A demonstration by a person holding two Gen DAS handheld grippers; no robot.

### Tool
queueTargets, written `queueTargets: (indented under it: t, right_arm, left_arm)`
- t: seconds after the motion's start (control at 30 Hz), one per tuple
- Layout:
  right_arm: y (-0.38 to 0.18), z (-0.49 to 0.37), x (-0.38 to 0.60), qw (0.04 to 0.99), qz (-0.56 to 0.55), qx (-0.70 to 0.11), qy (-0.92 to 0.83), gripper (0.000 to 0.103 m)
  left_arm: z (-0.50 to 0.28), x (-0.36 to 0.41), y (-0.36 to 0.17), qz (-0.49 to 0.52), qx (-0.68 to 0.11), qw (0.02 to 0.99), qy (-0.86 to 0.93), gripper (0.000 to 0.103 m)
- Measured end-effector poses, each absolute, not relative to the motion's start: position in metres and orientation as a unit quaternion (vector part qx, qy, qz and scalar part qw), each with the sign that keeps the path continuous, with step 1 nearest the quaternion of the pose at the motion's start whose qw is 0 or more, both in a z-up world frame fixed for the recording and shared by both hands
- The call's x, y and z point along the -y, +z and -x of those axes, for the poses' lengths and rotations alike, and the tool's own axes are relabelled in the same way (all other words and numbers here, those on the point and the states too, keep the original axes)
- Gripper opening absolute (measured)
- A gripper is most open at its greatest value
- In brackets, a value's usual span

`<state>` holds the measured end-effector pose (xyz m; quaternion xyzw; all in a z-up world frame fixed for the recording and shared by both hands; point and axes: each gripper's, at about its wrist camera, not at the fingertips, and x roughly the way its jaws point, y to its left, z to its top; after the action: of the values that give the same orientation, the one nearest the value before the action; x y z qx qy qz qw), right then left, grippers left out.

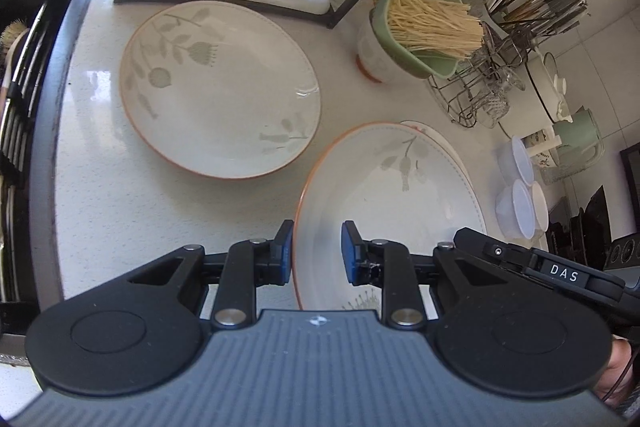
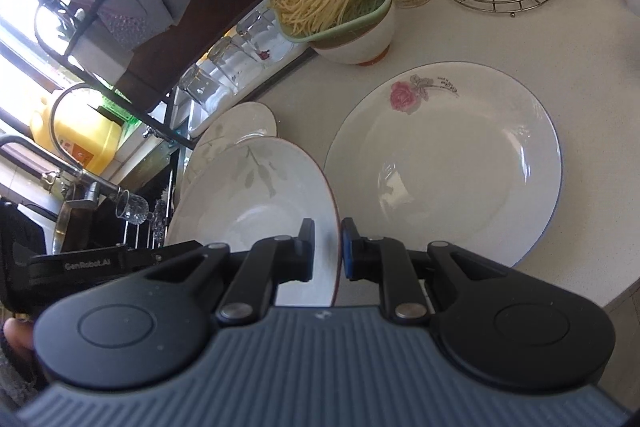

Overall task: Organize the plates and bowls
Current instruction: 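Lift the leaf plate with both grippers and carry it over the rose plate, then lower the leaf plate onto the rose plate and open both grippers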

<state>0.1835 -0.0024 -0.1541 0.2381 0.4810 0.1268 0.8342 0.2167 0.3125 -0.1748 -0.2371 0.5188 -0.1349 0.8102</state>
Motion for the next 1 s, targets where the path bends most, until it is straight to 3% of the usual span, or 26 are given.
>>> queueTargets:
  t: [0.4, 1.0]
  right_arm:
    - [-0.153, -0.204, 0.046, 0.833, -0.249, -0.478, 0.126, 0.017]
    - [-0.192, -0.247, 0.097, 0.810, -0.222, -0.522, 0.150, 0.017]
  left_arm:
    - [-0.240, -0.268, -0.158, 0.226, -0.515, 0.816, -0.132, 0.028]
    - [-0.281, -0.213, -0.192, 0.253, -0.550, 0.791, -0.087, 0.028]
